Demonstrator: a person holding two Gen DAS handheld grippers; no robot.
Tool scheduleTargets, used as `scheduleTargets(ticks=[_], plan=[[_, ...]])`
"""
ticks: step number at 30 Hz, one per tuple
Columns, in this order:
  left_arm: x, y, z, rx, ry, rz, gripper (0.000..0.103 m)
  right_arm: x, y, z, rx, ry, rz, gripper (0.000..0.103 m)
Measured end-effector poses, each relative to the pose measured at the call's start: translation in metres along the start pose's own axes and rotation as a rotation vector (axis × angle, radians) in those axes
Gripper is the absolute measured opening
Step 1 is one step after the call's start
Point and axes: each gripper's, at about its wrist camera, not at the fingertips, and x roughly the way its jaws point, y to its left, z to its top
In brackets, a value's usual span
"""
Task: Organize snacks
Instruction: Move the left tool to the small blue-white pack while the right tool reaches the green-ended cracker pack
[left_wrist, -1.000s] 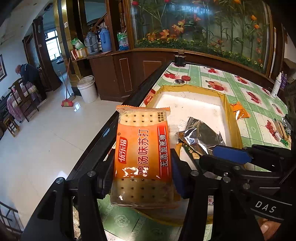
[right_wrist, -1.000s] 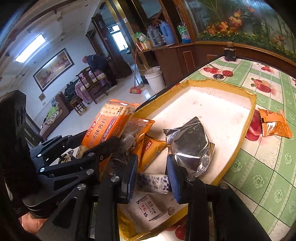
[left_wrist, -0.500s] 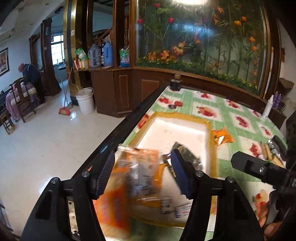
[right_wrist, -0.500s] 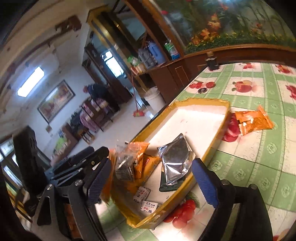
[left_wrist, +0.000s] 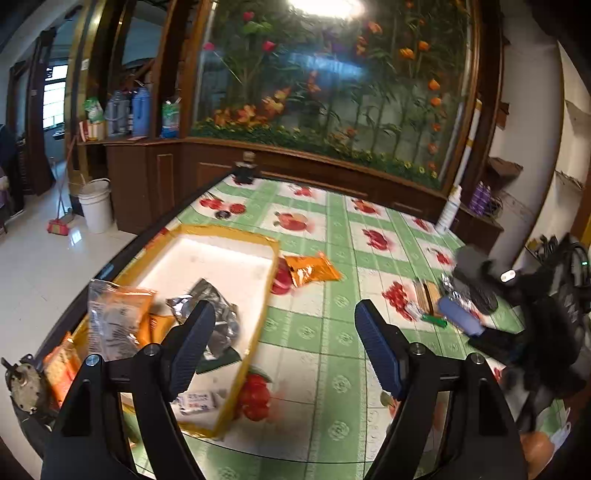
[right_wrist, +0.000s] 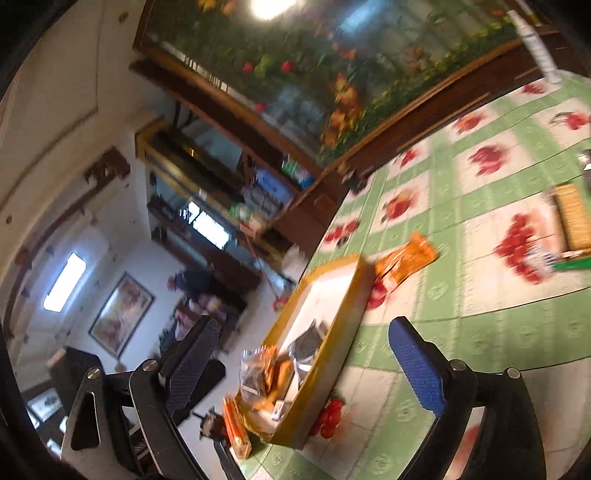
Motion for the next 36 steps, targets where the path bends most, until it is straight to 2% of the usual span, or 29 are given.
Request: scheduleTargets(ticks=[2, 4, 6, 10, 12, 15, 19, 23, 27, 29, 36], plan=[[0.007, -0.008, -0.002, 0.019, 0.025, -0.012, 0.078, -0.032, -0.011, 0.006, -0.023, -0.097, 0.017, 0.096], [0.015, -0.019, -0.005, 0.045, 0.045, -0.017, 0.078, -0.058, -0.016, 0.01, -0.087, -0.166, -0.058, 0.096], [0.027, -0.032, -0.004, 0.09, 0.069, -0.024, 0.078, -0.075, -0.02, 0.014, -0.157, -0.182, -0.157, 0.096], [0.048, -0.056, -0.002, 0.166, 0.107, -0.048, 0.078, -0.096, -0.044, 0.017, -0.178, -0.141, -0.282, 0.096], [0.061, -0.067, 0.0, 0.197, 0.132, -0.061, 0.078, -0.099, -0.059, 0.019, -0.175, -0.092, -0.355, 0.096], [0.08, -0.081, 0.001, 0.214, 0.194, -0.096, 0.078, -0.094, -0.079, 0.022, -0.185, 0.0, -0.497, 0.096], [0.096, -0.102, -0.001, 0.208, 0.24, -0.167, 0.078, -0.094, -0.105, 0.026, -0.152, 0.041, -0.604, 0.096], [0.112, -0.129, -0.005, 0.236, 0.261, -0.18, 0.078, -0.087, -0.12, 0.028, -0.189, 0.087, -0.668, 0.096], [0.136, -0.146, -0.007, 0.22, 0.289, -0.192, 0.078, -0.074, -0.124, 0.029, -0.274, 0.144, -0.694, 0.095], [0.15, -0.151, -0.005, 0.187, 0.317, -0.203, 0.078, -0.071, -0.128, 0.032, -0.282, 0.158, -0.688, 0.089], [0.196, -0.163, -0.001, 0.031, 0.4, -0.244, 0.078, -0.072, -0.139, 0.047, -0.249, 0.144, -0.687, 0.088]])
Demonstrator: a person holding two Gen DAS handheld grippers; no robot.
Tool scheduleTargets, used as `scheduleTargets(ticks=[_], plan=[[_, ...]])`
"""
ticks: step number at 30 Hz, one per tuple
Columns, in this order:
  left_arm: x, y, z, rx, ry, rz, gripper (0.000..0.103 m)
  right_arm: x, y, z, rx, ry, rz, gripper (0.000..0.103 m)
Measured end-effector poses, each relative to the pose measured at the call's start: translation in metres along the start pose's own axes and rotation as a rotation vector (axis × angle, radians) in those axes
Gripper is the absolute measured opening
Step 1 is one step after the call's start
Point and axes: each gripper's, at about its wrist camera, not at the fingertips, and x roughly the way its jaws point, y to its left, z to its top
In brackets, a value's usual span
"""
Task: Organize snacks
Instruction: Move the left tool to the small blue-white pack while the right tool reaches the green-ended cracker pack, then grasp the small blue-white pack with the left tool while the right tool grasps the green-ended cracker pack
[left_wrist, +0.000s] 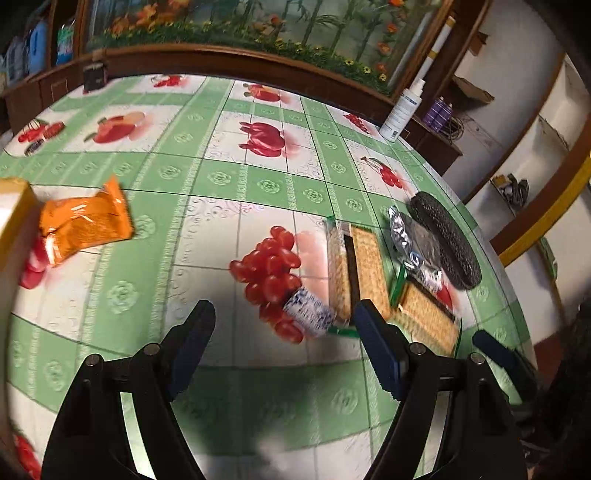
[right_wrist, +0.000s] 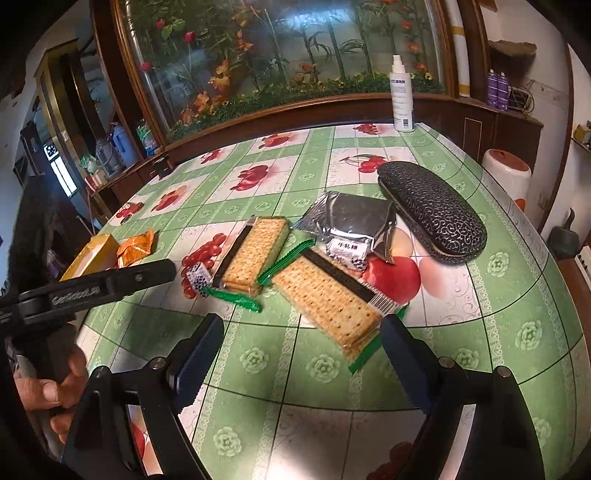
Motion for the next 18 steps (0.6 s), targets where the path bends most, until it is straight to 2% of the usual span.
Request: scheduleTargets(ticks=[3, 6, 8, 9, 10, 14, 16, 18], plan=[[0.015, -0.006, 0.002, -0.001, 0.024, 0.025, 0.078, 0.002, -0.004, 0.005, 0.007, 0.003, -0.005, 0.088], [0.021, -0.015, -0.003, 0.072, 0.022, 0.088, 0.077, 0.005, -0.01, 0.009, 0.018, 0.005, -0.014, 0.088], [0.019, -0.014, -0.004, 0.1, 0.016, 0.075, 0.073, 0.008, -0.013, 0.011, 0.023, 0.011, -0.015, 0.088], [0.017, -0.012, -0.004, 0.119, 0.019, 0.074, 0.061, 0.009, -0.014, 0.012, 0.024, 0.014, -0.015, 0.088], [0.016, -0.011, -0.005, 0.155, 0.022, 0.085, 0.055, 0.011, -0.014, 0.013, 0.022, 0.017, -0.013, 0.088], [0.007, 0.007, -0.008, 0.207, 0.048, 0.052, 0.047, 0.02, -0.012, 0.015, 0.0, 0.044, -0.012, 0.089], [0.003, 0.016, -0.011, 0.22, 0.073, 0.026, 0.032, 0.025, -0.01, 0.016, -0.02, 0.056, -0.023, 0.089], [-0.002, 0.022, -0.015, 0.261, 0.071, 0.032, 0.032, 0.03, -0.009, 0.017, -0.039, 0.064, -0.033, 0.089]])
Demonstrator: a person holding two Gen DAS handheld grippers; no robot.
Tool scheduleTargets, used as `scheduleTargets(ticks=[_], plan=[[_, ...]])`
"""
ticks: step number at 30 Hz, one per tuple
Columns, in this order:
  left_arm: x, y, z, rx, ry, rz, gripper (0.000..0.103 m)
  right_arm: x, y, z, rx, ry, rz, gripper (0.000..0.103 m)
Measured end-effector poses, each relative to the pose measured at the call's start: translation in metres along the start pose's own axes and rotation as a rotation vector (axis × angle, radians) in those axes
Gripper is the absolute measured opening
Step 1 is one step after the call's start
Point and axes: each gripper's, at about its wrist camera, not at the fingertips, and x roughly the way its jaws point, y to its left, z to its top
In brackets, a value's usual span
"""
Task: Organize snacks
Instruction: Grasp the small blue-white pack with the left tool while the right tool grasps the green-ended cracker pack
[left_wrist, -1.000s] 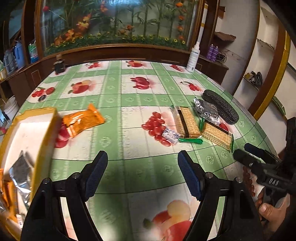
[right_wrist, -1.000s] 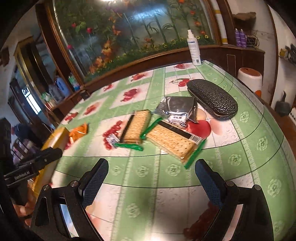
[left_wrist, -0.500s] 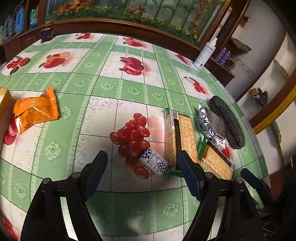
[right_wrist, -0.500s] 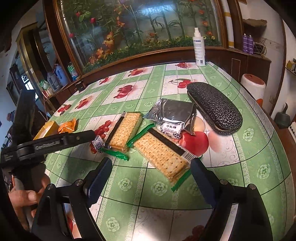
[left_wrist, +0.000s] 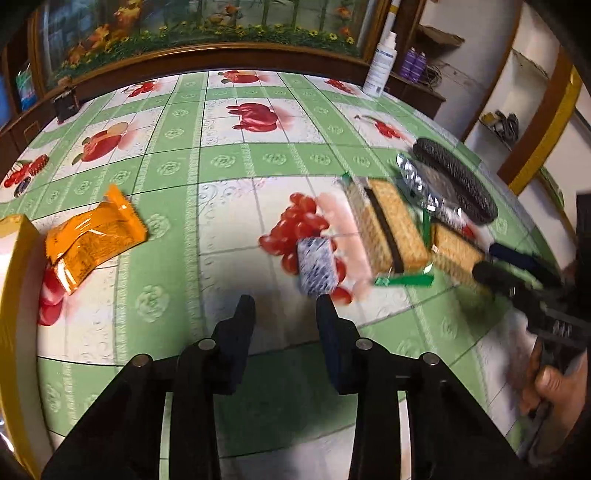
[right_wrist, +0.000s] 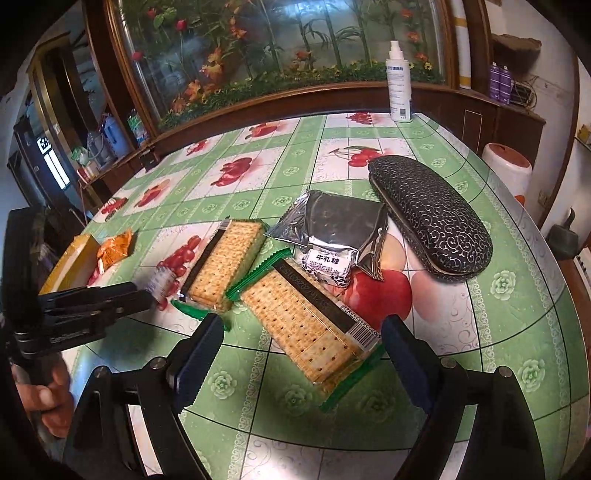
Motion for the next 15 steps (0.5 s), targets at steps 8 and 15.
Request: scheduleTargets(ticks=[8, 15], plan=[[-0.006, -0.001, 0.012, -0.025, -0.011, -0.034, 0.037, 0.021, 0.001, 0.007, -0.066, 0.047, -0.039, 0.089], [0.022, -0.025, 0.028, 0.025, -0.02, 0.048, 0.052, 0.021, 0.01, 0.0, -0.088, 0.073, 0.008, 0.082]])
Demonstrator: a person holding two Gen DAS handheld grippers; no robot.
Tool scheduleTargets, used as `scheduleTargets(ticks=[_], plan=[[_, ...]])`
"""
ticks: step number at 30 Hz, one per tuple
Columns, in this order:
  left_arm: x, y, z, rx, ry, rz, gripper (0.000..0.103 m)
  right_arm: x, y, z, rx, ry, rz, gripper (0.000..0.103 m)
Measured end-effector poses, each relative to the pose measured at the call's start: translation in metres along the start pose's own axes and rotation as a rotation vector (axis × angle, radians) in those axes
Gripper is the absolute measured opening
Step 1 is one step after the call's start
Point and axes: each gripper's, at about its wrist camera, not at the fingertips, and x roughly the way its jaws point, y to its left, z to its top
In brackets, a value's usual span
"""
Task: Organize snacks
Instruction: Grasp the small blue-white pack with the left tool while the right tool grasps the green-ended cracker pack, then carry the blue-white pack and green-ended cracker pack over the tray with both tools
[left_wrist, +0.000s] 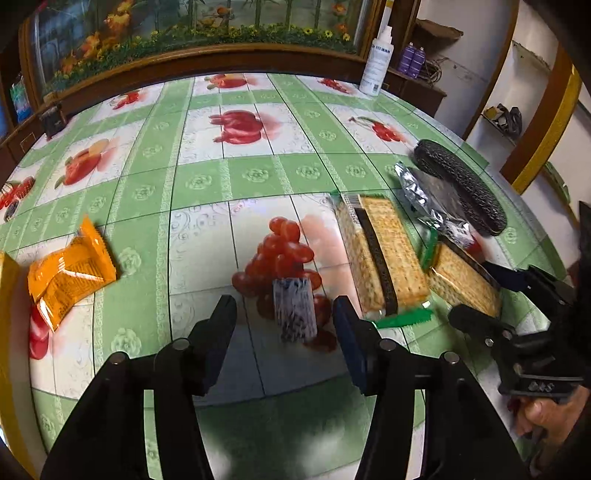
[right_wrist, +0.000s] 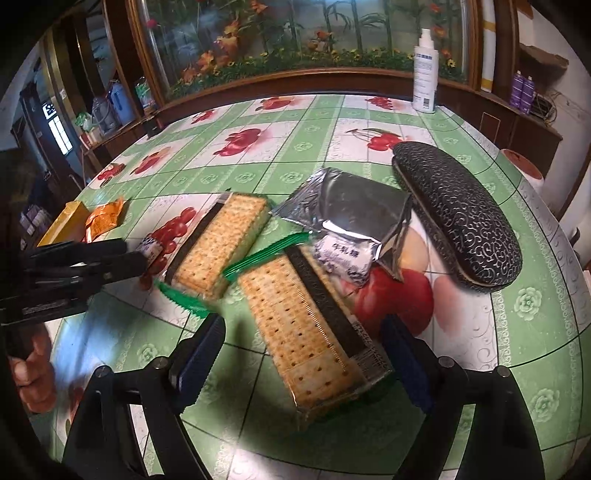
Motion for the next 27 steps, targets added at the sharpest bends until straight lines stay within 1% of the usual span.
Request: scheduleTargets(ticks=[1, 2, 3, 4, 6, 7, 10, 11, 13, 16, 21, 25, 27], plan=[[0.002, -0.002, 0.001, 0.008, 0.003, 0.009, 0.052, 0.0, 0.001, 0.0, -0.007, 0.0, -0.001, 0.076], [0.003, -0.003, 0.002, 0.018, 0.002, 0.018, 0.052, 0.001, 0.002, 0.001, -0.014, 0.001, -0.008, 0.067], [0.004, -0.003, 0.002, 0.025, 0.0, 0.024, 0.047, 0.001, 0.003, 0.002, -0.021, 0.002, -0.016, 0.062], [0.004, -0.003, 0.003, 0.034, -0.003, 0.034, 0.035, 0.002, 0.003, 0.004, -0.024, 0.003, -0.013, 0.059], [0.004, -0.001, 0.002, 0.043, -0.003, 0.031, 0.021, 0.005, 0.005, 0.007, -0.032, 0.008, -0.009, 0.058], [0.003, 0.002, 0.001, 0.042, -0.005, 0.026, 0.017, 0.007, 0.007, 0.008, -0.049, 0.012, -0.022, 0.057], [0.0, 0.012, -0.003, 0.028, -0.014, 0.005, 0.017, 0.009, 0.016, 0.006, -0.104, 0.02, -0.065, 0.058], [-0.001, 0.014, -0.004, 0.022, -0.015, 0.003, 0.017, 0.009, 0.018, 0.005, -0.111, 0.019, -0.07, 0.052], [-0.004, 0.02, -0.007, 0.008, -0.02, -0.007, 0.017, 0.005, 0.019, 0.003, -0.095, 0.014, -0.045, 0.049], [-0.009, 0.029, -0.012, -0.019, -0.024, -0.028, 0.017, -0.003, 0.019, -0.003, -0.061, -0.003, -0.013, 0.049], [-0.022, 0.043, -0.025, -0.058, -0.034, -0.035, 0.016, -0.026, 0.016, -0.009, 0.03, -0.059, 0.084, 0.049], [-0.04, 0.048, -0.038, -0.072, -0.052, -0.022, 0.016, -0.038, 0.025, -0.011, 0.038, -0.08, 0.121, 0.048], [-0.048, 0.05, -0.043, -0.084, -0.058, -0.016, 0.016, -0.041, 0.033, -0.012, 0.027, -0.084, 0.125, 0.048]])
